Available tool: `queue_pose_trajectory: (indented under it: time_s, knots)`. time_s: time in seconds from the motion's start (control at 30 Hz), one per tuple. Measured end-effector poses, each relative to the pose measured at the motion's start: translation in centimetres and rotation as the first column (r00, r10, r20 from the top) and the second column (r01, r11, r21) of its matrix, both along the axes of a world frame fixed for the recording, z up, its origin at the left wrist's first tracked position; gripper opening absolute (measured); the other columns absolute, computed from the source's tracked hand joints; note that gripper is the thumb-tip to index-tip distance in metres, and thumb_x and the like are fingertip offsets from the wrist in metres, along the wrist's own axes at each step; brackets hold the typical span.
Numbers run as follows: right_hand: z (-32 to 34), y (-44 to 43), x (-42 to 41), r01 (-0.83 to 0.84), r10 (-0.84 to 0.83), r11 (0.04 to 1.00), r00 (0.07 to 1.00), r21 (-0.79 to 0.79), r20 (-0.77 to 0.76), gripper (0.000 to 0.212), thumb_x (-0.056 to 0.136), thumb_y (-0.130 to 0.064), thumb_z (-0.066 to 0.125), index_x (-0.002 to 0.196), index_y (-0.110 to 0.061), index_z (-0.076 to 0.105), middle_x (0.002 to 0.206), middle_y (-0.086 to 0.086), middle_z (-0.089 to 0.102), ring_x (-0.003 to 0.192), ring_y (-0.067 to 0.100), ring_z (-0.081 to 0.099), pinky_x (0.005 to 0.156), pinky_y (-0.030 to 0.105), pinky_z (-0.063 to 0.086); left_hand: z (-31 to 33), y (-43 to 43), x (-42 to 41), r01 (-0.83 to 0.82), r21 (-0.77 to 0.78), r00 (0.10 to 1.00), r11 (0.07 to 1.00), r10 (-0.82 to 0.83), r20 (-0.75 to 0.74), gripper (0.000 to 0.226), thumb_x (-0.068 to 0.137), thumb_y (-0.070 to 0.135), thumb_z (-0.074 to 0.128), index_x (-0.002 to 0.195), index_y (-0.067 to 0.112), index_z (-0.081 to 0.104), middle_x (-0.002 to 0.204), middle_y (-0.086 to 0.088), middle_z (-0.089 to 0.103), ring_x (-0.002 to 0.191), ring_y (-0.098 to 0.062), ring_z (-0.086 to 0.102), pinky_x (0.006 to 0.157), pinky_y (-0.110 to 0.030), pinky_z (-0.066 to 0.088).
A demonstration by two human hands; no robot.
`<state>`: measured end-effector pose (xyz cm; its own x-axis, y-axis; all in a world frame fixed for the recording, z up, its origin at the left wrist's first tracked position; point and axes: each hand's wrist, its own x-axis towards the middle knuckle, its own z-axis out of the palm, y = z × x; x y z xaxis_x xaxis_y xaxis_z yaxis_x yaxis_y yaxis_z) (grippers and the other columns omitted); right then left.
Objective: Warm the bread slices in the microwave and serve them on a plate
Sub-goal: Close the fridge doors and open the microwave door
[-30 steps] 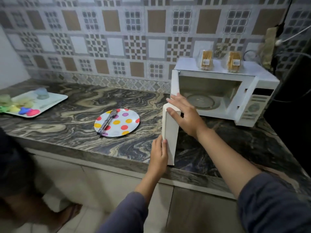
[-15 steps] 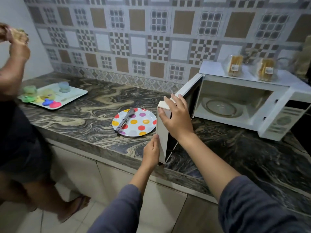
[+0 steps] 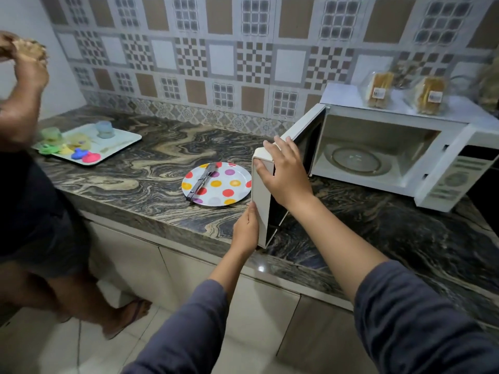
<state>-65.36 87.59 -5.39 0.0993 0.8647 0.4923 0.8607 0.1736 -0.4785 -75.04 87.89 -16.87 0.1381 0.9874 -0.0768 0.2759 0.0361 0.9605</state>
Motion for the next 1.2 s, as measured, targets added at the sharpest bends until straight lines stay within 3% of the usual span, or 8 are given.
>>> queue_pose_trajectory:
  time_s: [0.13, 0.27, 0.37, 0.47, 0.63, 0.73, 0.97, 1.2]
  knots:
    - [1.7, -0.7, 1.2, -0.099, 0.105, 0.984, 0.994, -0.151, 0.036, 0.054, 0.097, -0.04, 0.041, 0.145, -0.017, 0.032, 0.156, 0.006, 0.019, 0.146, 0.021, 0.003, 0.116, 0.036, 0.012, 1.8, -1.0, 0.2, -0.03, 0.028, 0.999, 0.999, 0.031, -0.037, 0.049, 0.101, 0.041, 0.021, 0.126, 0.015, 0.054, 0.127, -0.009, 0.057, 0.112, -0.024, 0.052, 0.084, -0.028, 0.036]
    - [2.0, -3.1, 2.5, -0.218, 0.223, 0.969, 0.974, -0.114, 0.033, 0.049, 0.098, -0.033, 0.041, 0.144, -0.018, 0.034, 0.155, 0.005, 0.021, 0.145, 0.019, 0.009, 0.117, 0.036, 0.013, 3.0, -2.3, 0.4, -0.088, 0.071, 0.989, 0.994, 0.096, -0.113, 0.04, 0.1, 0.034, 0.03, 0.115, 0.006, 0.056, 0.112, -0.008, 0.06, 0.097, -0.021, 0.051, 0.077, -0.028, 0.034]
    - [1.5, -5.7, 4.0, -0.261, 0.264, 0.958, 0.964, -0.119, 0.014, 0.046, 0.096, -0.029, 0.045, 0.14, -0.015, 0.041, 0.154, 0.006, 0.023, 0.144, 0.019, 0.016, 0.116, 0.035, 0.017, 3.2, -4.4, 0.8, -0.136, 0.079, 0.981, 0.988, 0.145, -0.127, 0.034, 0.099, 0.029, 0.037, 0.114, 0.004, 0.055, 0.116, -0.015, 0.061, 0.104, -0.028, 0.056, 0.08, -0.033, 0.039]
    - [0.4, -8.2, 6.7, -0.265, 0.267, 0.95, 0.964, -0.167, -0.007, 0.042, 0.095, -0.029, 0.047, 0.134, -0.015, 0.047, 0.153, 0.006, 0.024, 0.142, 0.021, 0.022, 0.116, 0.034, 0.022, 2.9, -7.0, 1.9, -0.178, 0.094, 0.961, 0.98, 0.193, -0.197, 0.034, 0.099, 0.026, 0.037, 0.116, 0.003, 0.055, 0.118, -0.016, 0.06, 0.111, -0.03, 0.054, 0.077, -0.028, 0.033]
    - [-1.7, -12.4, 12.2, -0.211, 0.206, 0.936, 0.977, -0.282, -0.047, 0.039, 0.096, -0.028, 0.046, 0.131, -0.011, 0.05, 0.149, 0.007, 0.031, 0.139, 0.021, 0.027, 0.112, 0.031, 0.025, 3.0, -11.7, 6.0, -0.149, 0.103, 0.966, 0.984, 0.167, -0.198, 0.028, 0.099, 0.026, 0.038, 0.114, 0.007, 0.055, 0.11, -0.014, 0.059, 0.112, -0.03, 0.052, 0.072, -0.023, 0.029]
    - [-2.3, -15.1, 15.9, -0.155, 0.151, 0.942, 0.988, -0.297, -0.037, 0.039, 0.097, -0.026, 0.045, 0.131, -0.009, 0.05, 0.144, 0.009, 0.038, 0.136, 0.021, 0.032, 0.108, 0.026, 0.024, 3.4, -13.5, 9.1, -0.1, 0.12, 0.972, 0.988, 0.122, -0.2, 0.037, 0.099, 0.027, 0.038, 0.124, 0.001, 0.051, 0.122, -0.017, 0.058, 0.115, -0.03, 0.051, 0.084, -0.028, 0.036]
    - [-0.8, -19.3, 25.6, 0.044, -0.07, 0.948, 0.995, -0.314, -0.071, 0.039, 0.097, -0.029, 0.045, 0.131, -0.012, 0.048, 0.136, 0.006, 0.045, 0.128, 0.02, 0.041, 0.103, 0.028, 0.032, 6.7, -12.6, 17.9, 0.037, 0.177, 0.984, 0.983, -0.005, -0.177, 0.038, 0.098, 0.029, 0.04, 0.124, 0.004, 0.052, 0.123, -0.016, 0.058, 0.115, -0.029, 0.052, 0.096, -0.035, 0.04]
    - [3.3, -18.5, 34.4, 0.257, -0.278, 0.934, 0.959, -0.25, -0.052, 0.038, 0.097, -0.027, 0.044, 0.132, -0.013, 0.048, 0.139, 0.004, 0.044, 0.128, 0.019, 0.042, 0.099, 0.024, 0.032, 12.7, -6.8, 27.2, 0.17, 0.347, 0.983, 0.922, -0.134, -0.125, 0.035, 0.099, 0.025, 0.039, 0.12, 0.001, 0.054, 0.12, -0.016, 0.059, 0.112, -0.029, 0.052, 0.083, -0.028, 0.036]
